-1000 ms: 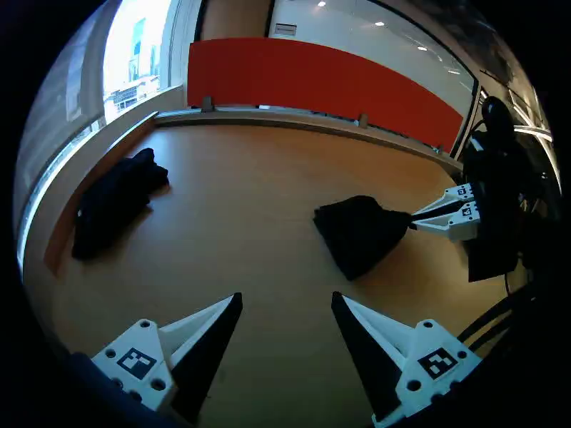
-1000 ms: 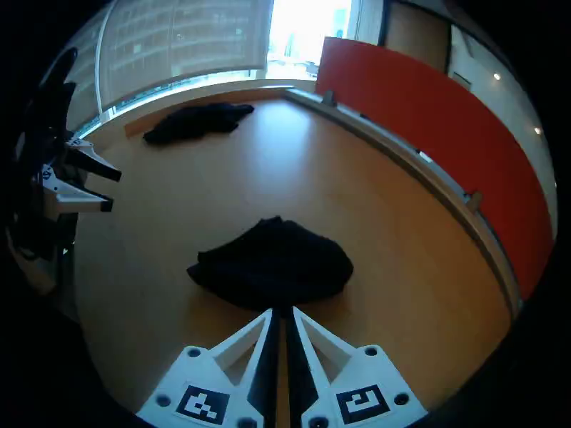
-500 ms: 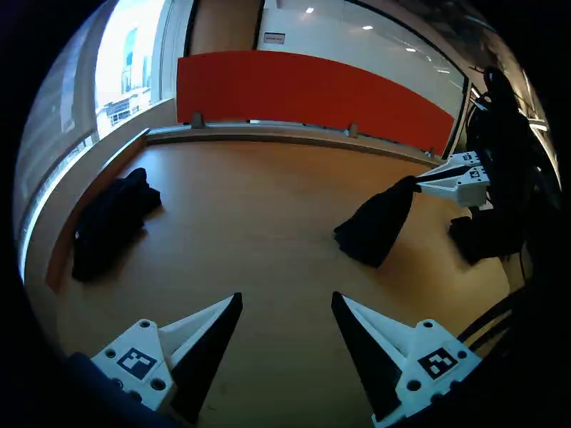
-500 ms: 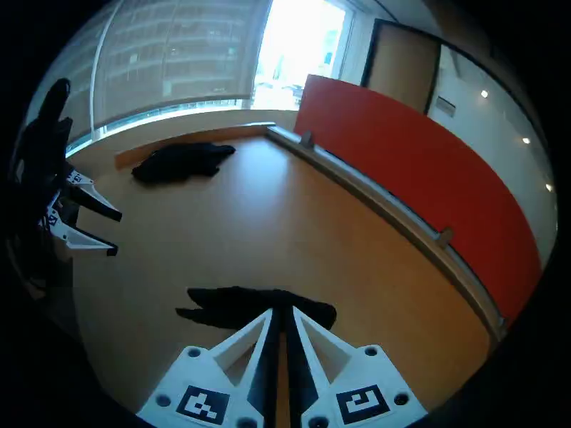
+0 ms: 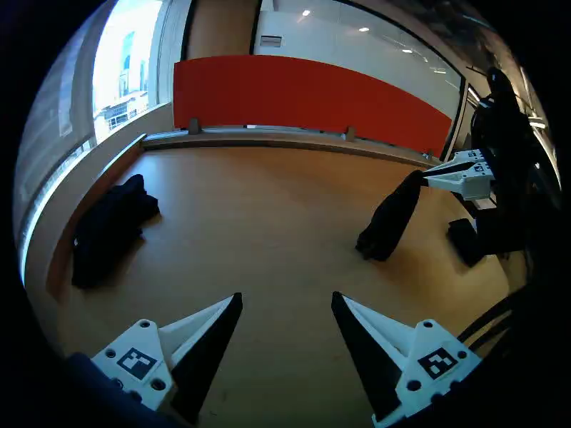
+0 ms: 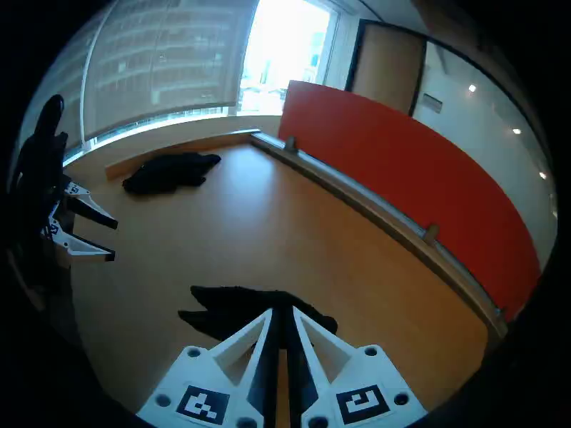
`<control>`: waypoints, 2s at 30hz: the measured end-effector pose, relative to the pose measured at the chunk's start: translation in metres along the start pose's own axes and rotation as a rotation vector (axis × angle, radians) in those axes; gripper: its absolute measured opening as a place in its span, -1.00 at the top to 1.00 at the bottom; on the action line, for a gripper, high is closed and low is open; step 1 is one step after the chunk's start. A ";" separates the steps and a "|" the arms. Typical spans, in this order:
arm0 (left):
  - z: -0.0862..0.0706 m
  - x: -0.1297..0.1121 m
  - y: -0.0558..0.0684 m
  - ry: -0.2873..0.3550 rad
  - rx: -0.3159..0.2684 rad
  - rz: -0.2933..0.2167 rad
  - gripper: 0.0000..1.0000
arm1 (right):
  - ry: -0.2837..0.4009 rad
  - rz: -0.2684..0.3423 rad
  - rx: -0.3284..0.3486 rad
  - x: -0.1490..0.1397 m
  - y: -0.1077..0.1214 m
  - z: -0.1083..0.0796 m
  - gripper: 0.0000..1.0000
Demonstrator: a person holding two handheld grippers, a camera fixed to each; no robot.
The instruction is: Fold towel
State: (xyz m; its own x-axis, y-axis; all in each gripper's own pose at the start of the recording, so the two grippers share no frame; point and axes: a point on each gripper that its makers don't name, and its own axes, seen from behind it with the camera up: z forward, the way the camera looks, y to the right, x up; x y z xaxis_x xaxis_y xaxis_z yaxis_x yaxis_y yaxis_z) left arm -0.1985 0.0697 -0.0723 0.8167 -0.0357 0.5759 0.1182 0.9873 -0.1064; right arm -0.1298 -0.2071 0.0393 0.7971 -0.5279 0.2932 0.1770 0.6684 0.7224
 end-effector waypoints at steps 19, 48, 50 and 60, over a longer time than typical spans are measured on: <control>0.013 0.011 0.008 0.000 -0.020 0.013 -0.86 | -0.009 0.034 -0.059 -0.019 0.052 -0.035 0.90; 0.019 0.014 0.006 -0.020 -0.001 0.012 -0.86 | -0.062 0.133 -0.165 -0.087 0.173 -0.107 0.90; 0.019 0.014 0.006 -0.021 0.001 0.011 -0.86 | -0.068 0.140 -0.168 -0.092 0.181 -0.112 0.90; 0.020 0.012 0.010 -0.032 0.008 0.028 -0.86 | -0.114 0.160 -0.211 -0.123 0.222 -0.136 0.90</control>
State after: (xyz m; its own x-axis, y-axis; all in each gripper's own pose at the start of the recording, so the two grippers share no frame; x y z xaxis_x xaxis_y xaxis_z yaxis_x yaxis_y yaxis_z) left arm -0.1989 0.0826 -0.0508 0.8010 -0.0031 0.5986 0.0909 0.9890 -0.1164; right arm -0.1103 0.0777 0.0781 0.7565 -0.4546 0.4702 0.1801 0.8359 0.5184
